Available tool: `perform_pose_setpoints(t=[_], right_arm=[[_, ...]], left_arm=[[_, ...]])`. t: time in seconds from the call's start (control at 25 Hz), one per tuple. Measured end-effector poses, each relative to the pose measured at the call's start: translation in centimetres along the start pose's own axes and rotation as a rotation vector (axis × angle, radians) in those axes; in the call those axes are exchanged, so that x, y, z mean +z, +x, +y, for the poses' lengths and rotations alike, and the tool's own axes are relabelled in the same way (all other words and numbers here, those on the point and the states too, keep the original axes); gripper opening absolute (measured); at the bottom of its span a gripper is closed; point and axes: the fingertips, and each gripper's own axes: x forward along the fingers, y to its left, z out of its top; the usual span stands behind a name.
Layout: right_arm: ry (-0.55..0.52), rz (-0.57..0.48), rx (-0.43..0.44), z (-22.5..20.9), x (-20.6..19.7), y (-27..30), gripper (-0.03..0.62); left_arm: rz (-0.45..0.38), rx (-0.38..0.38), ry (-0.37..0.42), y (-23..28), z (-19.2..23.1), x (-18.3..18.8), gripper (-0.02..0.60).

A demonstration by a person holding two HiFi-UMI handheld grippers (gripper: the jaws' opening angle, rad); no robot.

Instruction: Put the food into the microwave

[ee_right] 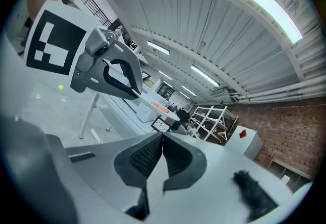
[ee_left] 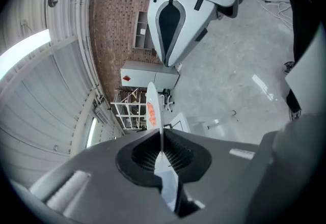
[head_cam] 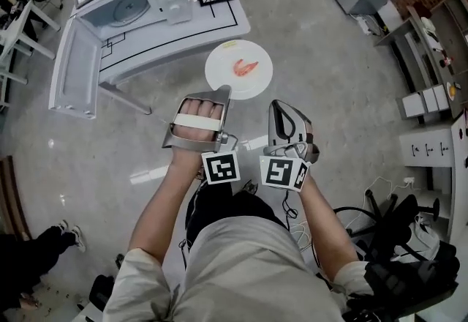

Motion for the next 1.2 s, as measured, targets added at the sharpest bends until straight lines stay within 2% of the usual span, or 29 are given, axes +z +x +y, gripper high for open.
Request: perform_pose_setpoints(t=[0.08, 0.28, 0.6, 0.88, 1.2], right_arm=[[-0.008, -0.026, 0.027, 1.5, 1.7, 1.7, 0.011], [-0.054, -0.130, 0.140, 6.2, 6.8, 6.7, 0.011], [-0.098, -0.229, 0.271, 12.8, 12.8, 11.6, 0.011], [-0.123, -0.291, 0.356, 17.4, 17.0, 14.4, 0.011], [-0.201, -0.300, 0.382, 20.3, 19.1, 17.7, 0.011]], left_arm=[[0.040, -0.004, -0.006, 0.1, -0.3, -2.9, 0.021], [0.199, -0.016, -0.037, -0.1, -1.1, -11.7, 0.021], [0.375, -0.019, -0.054, -1.2, -2.2, -22.9, 0.021], [0.477, -0.031, -0.091, -2.2, -3.7, -29.7, 0.021], [0.503, -0.017, -0.124, -0.3, -4.5, -34.9, 0.021]])
